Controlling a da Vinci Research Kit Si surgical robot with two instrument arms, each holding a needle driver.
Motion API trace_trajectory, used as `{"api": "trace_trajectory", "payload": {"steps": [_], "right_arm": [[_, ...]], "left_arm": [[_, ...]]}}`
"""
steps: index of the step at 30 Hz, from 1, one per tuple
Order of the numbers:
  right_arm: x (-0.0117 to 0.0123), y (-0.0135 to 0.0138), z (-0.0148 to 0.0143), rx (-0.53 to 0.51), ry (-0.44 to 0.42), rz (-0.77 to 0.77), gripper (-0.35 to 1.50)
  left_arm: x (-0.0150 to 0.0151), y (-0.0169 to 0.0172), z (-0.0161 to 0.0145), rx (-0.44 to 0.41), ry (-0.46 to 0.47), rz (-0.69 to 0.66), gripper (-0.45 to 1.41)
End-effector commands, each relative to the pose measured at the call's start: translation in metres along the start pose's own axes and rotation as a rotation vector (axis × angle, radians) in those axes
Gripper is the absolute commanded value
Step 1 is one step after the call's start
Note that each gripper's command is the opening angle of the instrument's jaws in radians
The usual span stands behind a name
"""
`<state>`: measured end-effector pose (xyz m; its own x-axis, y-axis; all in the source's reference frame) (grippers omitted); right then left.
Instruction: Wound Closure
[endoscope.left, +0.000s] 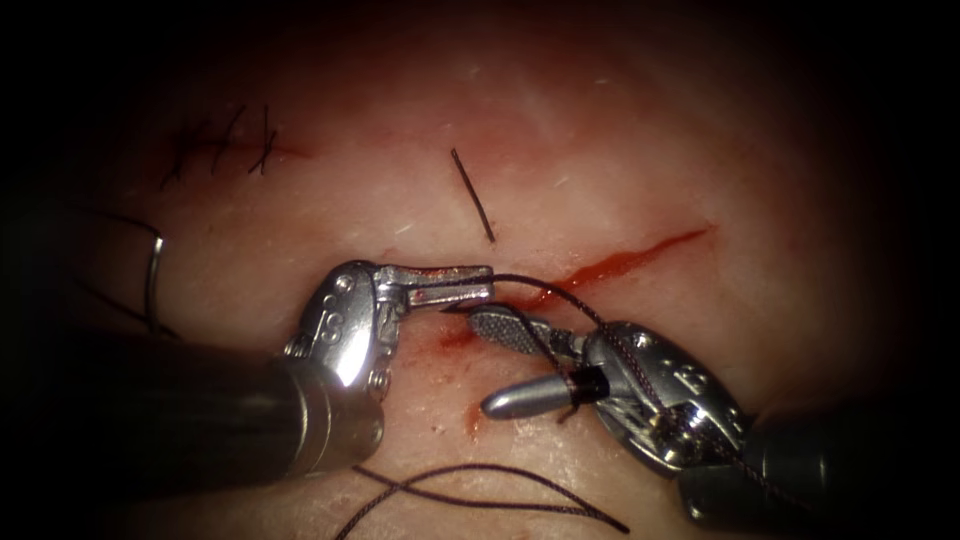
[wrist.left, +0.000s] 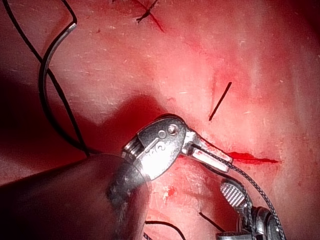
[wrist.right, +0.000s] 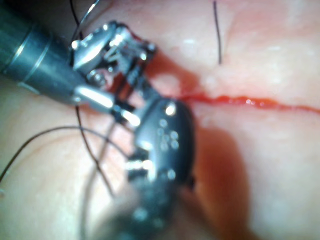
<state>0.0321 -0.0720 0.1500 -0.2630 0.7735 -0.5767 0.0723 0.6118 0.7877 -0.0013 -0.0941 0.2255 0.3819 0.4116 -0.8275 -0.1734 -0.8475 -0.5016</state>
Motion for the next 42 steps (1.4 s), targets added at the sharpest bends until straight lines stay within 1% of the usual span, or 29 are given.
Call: {"api": "trace_trajectory", "payload": {"steps": [1,4,9,11,14,16,20,21,23,30,31,33,34,36,38,39,40,41,42], "right_arm": [[-0.0010,0.0000,0.0003,-0.005,0.003,0.002,0.89],[-0.0012,0.0005,-0.0001,-0.009,0.005,0.002,0.84],[-0.0015,0.0011,-0.0006,-0.036,-0.001,0.000,0.84],[-0.0015,0.0014,-0.0009,-0.060,0.011,0.003,0.84],[-0.0014,0.0015,-0.0011,-0.076,0.010,-0.003,0.83],[-0.0014,0.0016,-0.0011,-0.085,0.002,-0.009,0.83],[-0.0014,0.0015,-0.0011,-0.087,-0.008,-0.009,0.81],[-0.0014,0.0015,-0.0011,-0.088,-0.010,-0.009,0.81],[-0.0015,0.0016,-0.0011,-0.091,-0.015,-0.010,0.81],[-0.0010,0.0021,-0.0016,-0.128,-0.014,-0.012,0.78],[-0.0007,0.0024,-0.0019,-0.151,0.000,-0.018,0.76],[-0.0006,0.0025,-0.0020,-0.158,0.005,-0.020,0.74],[-0.0005,0.0026,-0.0022,-0.179,0.010,-0.025,0.74],[-0.0004,0.0027,-0.0024,-0.190,0.015,-0.017,0.74],[-0.0004,0.0026,-0.0024,-0.212,0.005,-0.013,0.74],[-0.0004,0.0026,-0.0024,-0.233,-0.016,-0.013,0.74],[-0.0005,0.0026,-0.0023,-0.240,-0.016,-0.014,0.74],[-0.0005,0.0026,-0.0023,-0.254,-0.011,-0.016,0.74],[-0.0005,0.0026,-0.0023,-0.254,-0.011,-0.016,0.74]], "left_arm": [[-0.0012,0.0009,0.0000,0.001,0.000,-0.004,-0.45],[-0.0008,0.0016,-0.0005,0.000,-0.004,-0.012,-0.45],[-0.0001,0.0023,-0.0005,0.033,0.008,0.002,-0.45],[0.0001,0.0028,-0.0001,0.054,0.017,0.010,-0.45],[0.0000,0.0032,0.0005,0.049,0.020,0.016,-0.45],[-0.0004,0.0037,0.0015,0.027,0.020,0.020,-0.45],[0.0000,0.0040,0.0022,0.043,0.028,0.025,-0.45],[0.0002,0.0040,0.0022,0.059,0.033,0.027,-0.45],[0.0009,0.0043,0.0018,0.119,0.047,0.033,-0.45],[0.0015,0.0061,0.0009,0.215,0.064,0.021,-0.45],[0.0016,0.0068,0.0009,0.254,0.073,0.017,-0.45],[0.0016,0.0071,0.0011,0.257,0.074,0.015,-0.45],[0.0015,0.0074,0.0013,0.280,0.080,0.013,-0.45],[0.0015,0.0076,0.0015,0.297,0.085,0.010,-0.45],[0.0014,0.0081,0.0017,0.297,0.086,0.008,-0.45],[0.0014,0.0084,0.0019,0.278,0.082,0.007,-0.45],[0.0013,0.0087,0.0020,0.271,0.081,0.006,-0.45],[0.0013,0.0092,0.0022,0.217,0.069,0.006,-0.45],[0.0013,0.0092,0.0022,0.217,0.069,0.006,-0.45]]}}
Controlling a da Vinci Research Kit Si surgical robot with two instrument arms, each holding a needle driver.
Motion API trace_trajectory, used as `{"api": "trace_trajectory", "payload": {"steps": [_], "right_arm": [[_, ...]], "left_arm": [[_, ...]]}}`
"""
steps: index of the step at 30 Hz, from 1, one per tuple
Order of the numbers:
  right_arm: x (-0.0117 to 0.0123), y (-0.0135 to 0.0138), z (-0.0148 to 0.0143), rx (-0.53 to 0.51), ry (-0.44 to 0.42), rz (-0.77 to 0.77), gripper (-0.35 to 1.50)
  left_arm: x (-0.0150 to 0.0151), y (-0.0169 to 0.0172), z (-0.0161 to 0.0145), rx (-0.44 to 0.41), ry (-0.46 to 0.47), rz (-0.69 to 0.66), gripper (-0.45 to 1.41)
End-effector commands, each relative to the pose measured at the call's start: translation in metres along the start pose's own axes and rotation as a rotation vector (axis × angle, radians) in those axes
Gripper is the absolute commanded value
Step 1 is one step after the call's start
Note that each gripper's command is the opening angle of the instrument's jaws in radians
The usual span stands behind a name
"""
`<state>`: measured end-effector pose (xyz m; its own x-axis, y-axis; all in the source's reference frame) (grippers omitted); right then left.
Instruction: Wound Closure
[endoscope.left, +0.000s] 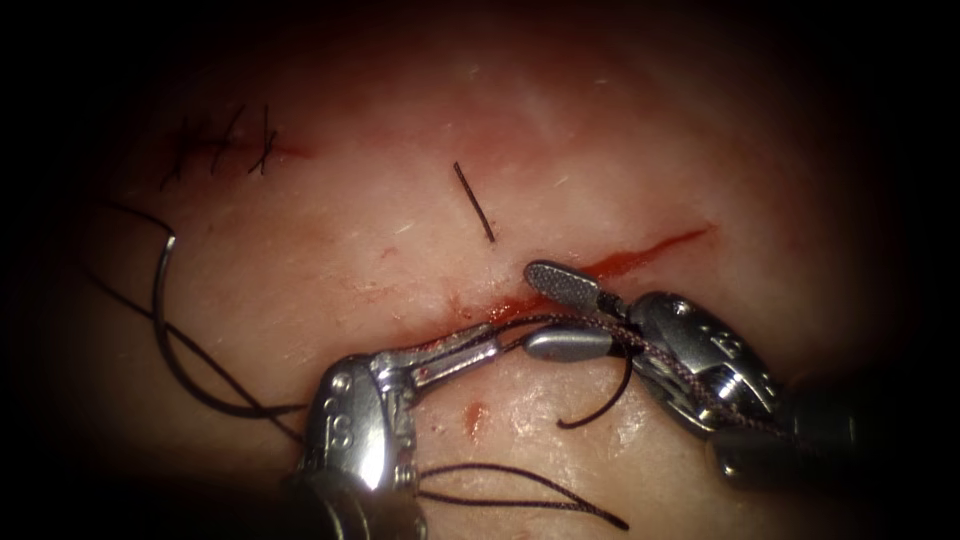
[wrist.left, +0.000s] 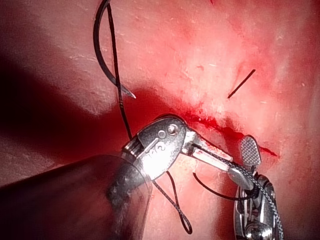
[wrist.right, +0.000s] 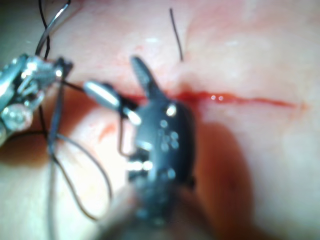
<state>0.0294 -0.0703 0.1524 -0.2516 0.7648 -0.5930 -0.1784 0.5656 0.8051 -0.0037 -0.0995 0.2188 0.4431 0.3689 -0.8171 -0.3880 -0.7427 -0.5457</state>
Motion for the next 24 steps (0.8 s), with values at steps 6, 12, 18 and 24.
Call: {"api": "trace_trajectory", "payload": {"steps": [6,12,18,24], "right_arm": [[-0.0011,-0.0002,0.0004,-0.024,-0.001,0.004,0.74],[-0.0011,-0.0002,0.0003,-0.035,-0.018,0.009,0.74],[-0.0010,-0.0008,0.0007,-0.030,-0.025,0.012,0.74],[-0.0009,-0.0011,0.0009,-0.030,-0.026,0.014,0.74]], "left_arm": [[-0.0011,0.0015,-0.0002,-0.384,-0.082,0.005,-0.45],[-0.0006,0.0012,-0.0003,-0.922,-0.264,0.109,-0.45],[-0.0009,0.0017,0.0004,-0.896,-0.367,0.179,-0.45],[-0.0011,0.0045,0.0019,-0.833,-0.447,0.300,-0.45]]}}
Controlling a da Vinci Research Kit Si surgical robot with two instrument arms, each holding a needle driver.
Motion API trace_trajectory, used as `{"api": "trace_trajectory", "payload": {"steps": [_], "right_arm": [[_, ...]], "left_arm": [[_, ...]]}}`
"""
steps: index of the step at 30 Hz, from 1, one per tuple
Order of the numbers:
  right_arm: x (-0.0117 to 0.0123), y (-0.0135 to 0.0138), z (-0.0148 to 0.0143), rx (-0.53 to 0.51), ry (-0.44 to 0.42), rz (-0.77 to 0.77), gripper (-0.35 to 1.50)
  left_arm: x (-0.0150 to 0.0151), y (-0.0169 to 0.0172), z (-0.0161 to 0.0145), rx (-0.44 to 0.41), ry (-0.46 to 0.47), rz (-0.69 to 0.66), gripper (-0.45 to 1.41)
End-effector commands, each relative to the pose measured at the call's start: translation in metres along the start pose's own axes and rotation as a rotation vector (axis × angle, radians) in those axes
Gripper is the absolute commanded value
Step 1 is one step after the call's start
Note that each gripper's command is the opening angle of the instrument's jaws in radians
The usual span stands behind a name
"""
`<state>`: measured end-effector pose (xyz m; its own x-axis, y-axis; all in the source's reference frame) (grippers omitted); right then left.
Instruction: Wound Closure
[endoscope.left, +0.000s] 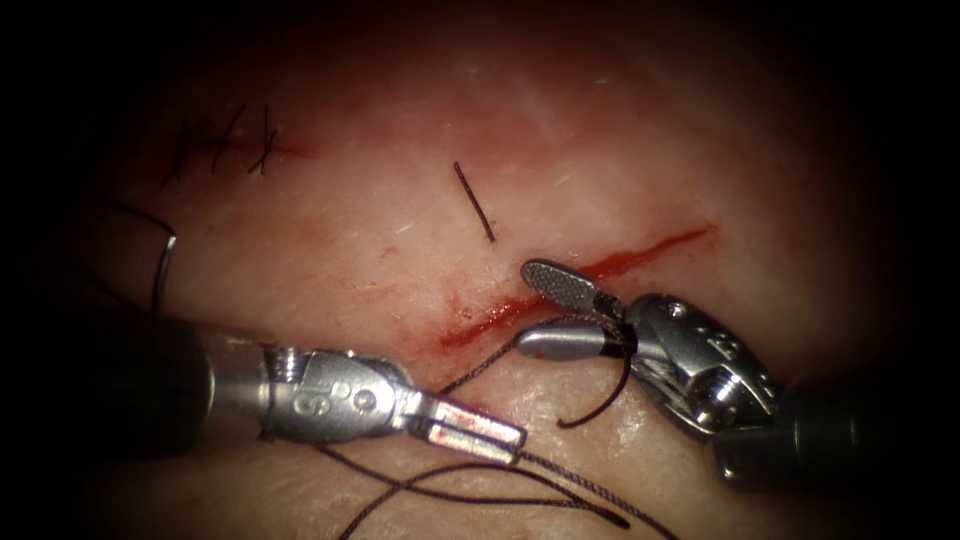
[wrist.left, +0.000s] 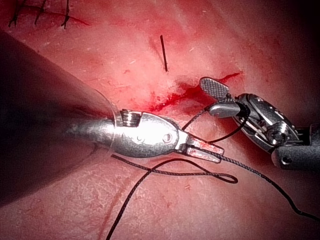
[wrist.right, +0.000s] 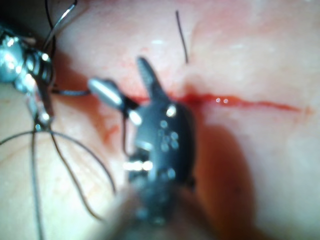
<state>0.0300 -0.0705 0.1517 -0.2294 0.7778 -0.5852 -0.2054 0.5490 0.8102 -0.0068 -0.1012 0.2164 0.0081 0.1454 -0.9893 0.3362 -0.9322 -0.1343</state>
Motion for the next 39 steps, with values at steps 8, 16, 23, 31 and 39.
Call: {"api": "trace_trajectory", "payload": {"steps": [8,16,23,31,39], "right_arm": [[-0.0009,-0.0002,0.0004,0.007,-0.012,-0.002,0.78],[-0.0011,0.0003,-0.0003,0.037,-0.144,-0.087,0.83],[-0.0012,0.0001,-0.0002,-0.013,-0.304,-0.157,1.09],[-0.0019,-0.0019,-0.0001,0.191,-0.431,-0.210,-0.35],[-0.0007,-0.0008,0.0005,0.496,-0.437,-0.188,-0.35]], "left_arm": [[0.0018,0.0019,0.0007,0.096,-0.147,0.025,-0.45],[0.0020,0.0004,-0.0005,0.108,-0.190,0.029,-0.45],[0.0008,-0.0010,-0.0015,0.110,-0.208,0.024,-0.45],[0.0008,-0.0006,-0.0018,0.091,-0.204,0.024,-0.45],[0.0010,0.0001,-0.0026,0.043,-0.193,0.029,-0.45]]}}
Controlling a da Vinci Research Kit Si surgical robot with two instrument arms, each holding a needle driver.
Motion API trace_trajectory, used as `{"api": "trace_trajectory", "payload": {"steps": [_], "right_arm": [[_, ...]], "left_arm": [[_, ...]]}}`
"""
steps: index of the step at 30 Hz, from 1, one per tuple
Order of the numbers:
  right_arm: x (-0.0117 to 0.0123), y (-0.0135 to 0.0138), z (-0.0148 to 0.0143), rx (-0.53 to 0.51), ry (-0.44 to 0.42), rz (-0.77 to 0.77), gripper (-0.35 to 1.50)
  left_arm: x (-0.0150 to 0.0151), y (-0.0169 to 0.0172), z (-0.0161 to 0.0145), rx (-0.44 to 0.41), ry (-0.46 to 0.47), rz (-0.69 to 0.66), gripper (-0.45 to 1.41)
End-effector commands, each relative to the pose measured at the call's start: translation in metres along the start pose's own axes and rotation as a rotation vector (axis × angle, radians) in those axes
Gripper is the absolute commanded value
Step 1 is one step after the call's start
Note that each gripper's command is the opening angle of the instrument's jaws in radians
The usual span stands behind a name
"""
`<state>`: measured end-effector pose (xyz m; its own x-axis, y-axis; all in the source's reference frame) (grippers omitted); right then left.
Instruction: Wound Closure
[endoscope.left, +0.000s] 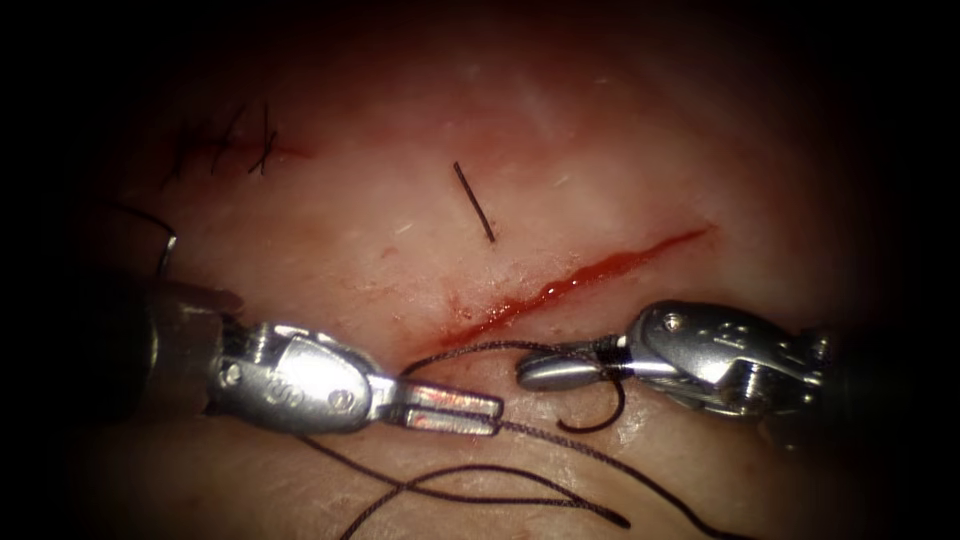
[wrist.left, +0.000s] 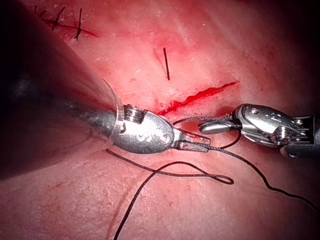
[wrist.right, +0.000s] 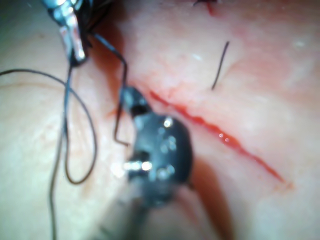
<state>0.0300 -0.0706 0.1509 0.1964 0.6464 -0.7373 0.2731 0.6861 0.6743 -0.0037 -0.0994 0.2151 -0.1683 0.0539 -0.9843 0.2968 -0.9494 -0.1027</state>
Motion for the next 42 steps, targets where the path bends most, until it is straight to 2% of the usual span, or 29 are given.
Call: {"api": "trace_trajectory", "payload": {"steps": [1,5,7,12,18,23,26,31,42], "right_arm": [[-0.0009,0.0001,0.0011,0.023,0.011,0.012,-0.35],[-0.0014,-0.0004,0.0026,0.142,0.082,0.075,-0.35],[-0.0015,-0.0007,0.0036,0.165,0.106,0.095,-0.35],[-0.0013,-0.0012,0.0041,0.159,0.171,0.108,-0.35],[-0.0002,-0.0009,0.0033,0.106,0.219,0.118,-0.35],[0.0004,-0.0012,0.0024,0.095,0.232,0.125,-0.35],[0.0003,-0.0005,0.0018,0.057,0.186,0.127,-0.35],[0.0005,-0.0003,0.0012,0.046,0.189,0.128,-0.35],[0.0002,-0.0013,0.0028,0.060,0.222,0.119,-0.35]], "left_arm": [[-0.0004,0.0006,0.0009,-0.004,0.006,-0.001,-0.45],[-0.0009,0.0003,0.0011,-0.017,0.003,0.001,-0.45],[-0.0012,0.0000,0.0012,-0.017,0.003,0.002,-0.45],[-0.0024,0.0001,0.0018,-0.027,-0.013,0.010,-0.45],[-0.0046,0.0020,0.0025,-0.060,-0.030,0.038,-0.45],[-0.0043,0.0022,0.0022,-0.070,-0.027,0.039,-0.45],[-0.0041,0.0025,0.0021,-0.075,-0.024,0.034,-0.45],[-0.0038,0.0031,0.0019,-0.078,-0.022,0.035,-0.45],[-0.0050,0.0018,0.0042,-0.068,-0.031,0.032,-0.45]]}}
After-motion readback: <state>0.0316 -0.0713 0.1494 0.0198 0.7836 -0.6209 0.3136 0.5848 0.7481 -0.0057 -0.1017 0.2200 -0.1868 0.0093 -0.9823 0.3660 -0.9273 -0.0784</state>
